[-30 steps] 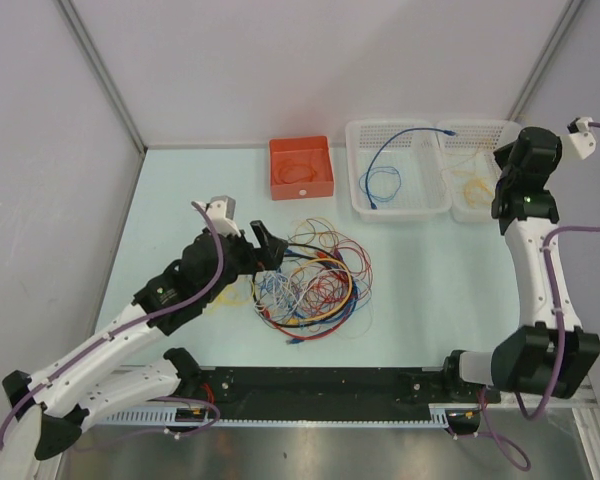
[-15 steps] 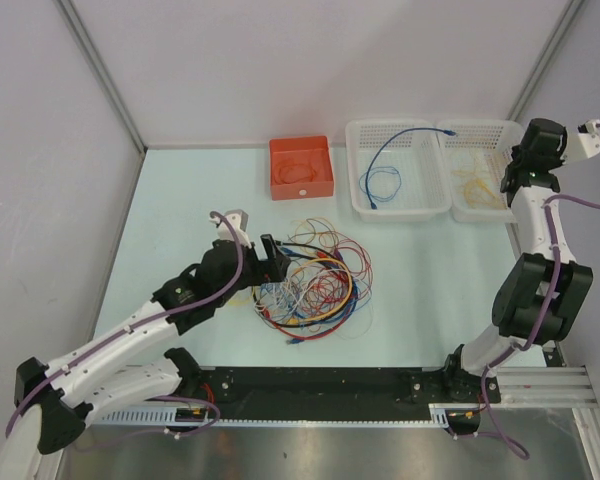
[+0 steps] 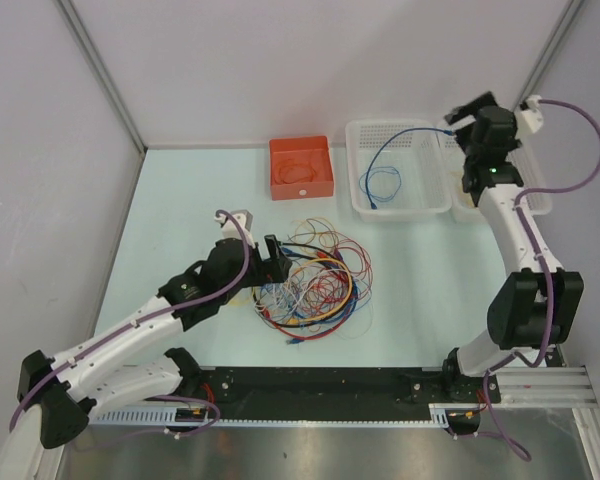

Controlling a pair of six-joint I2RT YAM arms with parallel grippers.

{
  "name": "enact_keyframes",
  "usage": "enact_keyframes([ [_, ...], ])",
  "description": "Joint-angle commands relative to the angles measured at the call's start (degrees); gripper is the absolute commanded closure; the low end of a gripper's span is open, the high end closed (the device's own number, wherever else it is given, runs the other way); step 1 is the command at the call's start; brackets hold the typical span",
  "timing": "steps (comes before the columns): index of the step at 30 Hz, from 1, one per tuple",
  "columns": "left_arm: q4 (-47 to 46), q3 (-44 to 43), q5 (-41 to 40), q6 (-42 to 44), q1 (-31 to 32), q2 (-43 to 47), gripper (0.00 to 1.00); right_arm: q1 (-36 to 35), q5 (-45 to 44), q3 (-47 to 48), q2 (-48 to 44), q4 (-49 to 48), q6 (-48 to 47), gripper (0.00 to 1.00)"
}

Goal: Untangle the cables

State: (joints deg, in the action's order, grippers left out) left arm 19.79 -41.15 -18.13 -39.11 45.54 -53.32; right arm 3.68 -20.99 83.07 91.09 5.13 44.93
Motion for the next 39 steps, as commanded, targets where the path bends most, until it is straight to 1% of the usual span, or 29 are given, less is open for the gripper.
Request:
enact_keyframes([
  [1,0.69,-2.8,1.16,-1.75,-0.36,2.16,0.0,-12.88,9.55,0.18,-6.36,-2.66,-2.81,0.0],
  [2,1.21,-2.63,1.34,-1.84,-0.36,2.6,0.0,-15.35,9.74,-1.66,-6.88,-0.75,-5.0,0.0],
  [3,1.56,-2.54,1.34,-2.02,-0.36,3.56,0.0,-20.59,9.83,-2.81,-7.15,0.31,-6.5,0.0],
  [5,2.96,-1.92,1.43,-2.81,-0.36,4.36,0.01,-24.84,11.32,-5.27,-7.86,3.38,-9.32,0.0],
  [6,3.32,-1.66,1.43,-2.98,-0.36,5.15,0.01,-27.3,11.85,-8.42,-8.2,4.1,-9.85,0.0],
  [7,3.58,-0.96,1.52,-3.33,-0.45,5.68,0.01,-31.41,13.42,-10.88,-8.82,4.28,-10.29,0.0],
  [9,3.76,0.36,2.13,-3.86,-0.36,6.47,0.02,-35.66,17.28,-15.63,-9.0,4.01,-12.74,0.02],
  [10,3.59,1.76,2.57,-4.21,-0.36,7.0,0.02,-40.98,18.0,-16.53,-9.0,4.71,-13.8,0.02],
  [12,3.94,3.17,3.8,-4.74,-0.36,7.35,0.03,-46.46,14.25,-18.2,-9.26,8.66,-16.53,0.04],
  [13,4.2,3.52,4.15,-5.01,-0.36,7.44,0.03,-51.62,9.96,-20.12,-9.7,10.85,-16.89,0.04],
  [15,4.55,4.49,4.59,-5.79,-0.36,7.88,0.04,-54.82,5.03,-23.2,-11.89,12.79,-15.5,0.04],
  [19,3.5,5.64,5.47,-6.76,-0.36,8.5,0.04,-55.1,3.86,-34.51,-18.83,14.73,-11.01,0.09],
  [21,2.71,5.9,6.17,-6.94,-0.36,7.97,0.05,-55.19,2.81,-37.26,-23.04,15.17,-10.21,0.12],
  [22,2.45,5.81,6.35,-7.12,-0.36,7.62,0.05,-55.19,2.37,-38.23,-24.11,16.13,-9.34,0.14],
  [24,2.18,5.46,6.7,-7.29,-0.36,6.57,0.05,-55.1,1.84,-40.35,-26.13,16.93,-8.81,0.16],
  [25,2.01,5.29,7.23,-7.29,-0.28,6.13,0.05,-55.01,1.83,-40.7,-26.31,17.46,-8.63,0.18],
  [28,1.57,4.67,8.02,-7.29,-0.28,4.63,0.05,-55.19,3.15,-42.55,-25.79,17.38,-7.93,0.2],
  [32,1.39,4.5,9.08,-7.47,-0.19,4.01,0.06,-55.1,6.05,-44.31,-22.63,14.66,-6.43,0.22],
  [36,1.74,4.23,9.16,-6.95,-0.19,5.06,0.07,-54.75,7.8,-46.24,-20.43,11.05,-5.11,0.27],
  [39,1.74,4.76,8.47,-6.5,-0.19,7.17,0.07,-53.78,9.38,-47.64,-18.94,8.42,-5.37,0.33],
])
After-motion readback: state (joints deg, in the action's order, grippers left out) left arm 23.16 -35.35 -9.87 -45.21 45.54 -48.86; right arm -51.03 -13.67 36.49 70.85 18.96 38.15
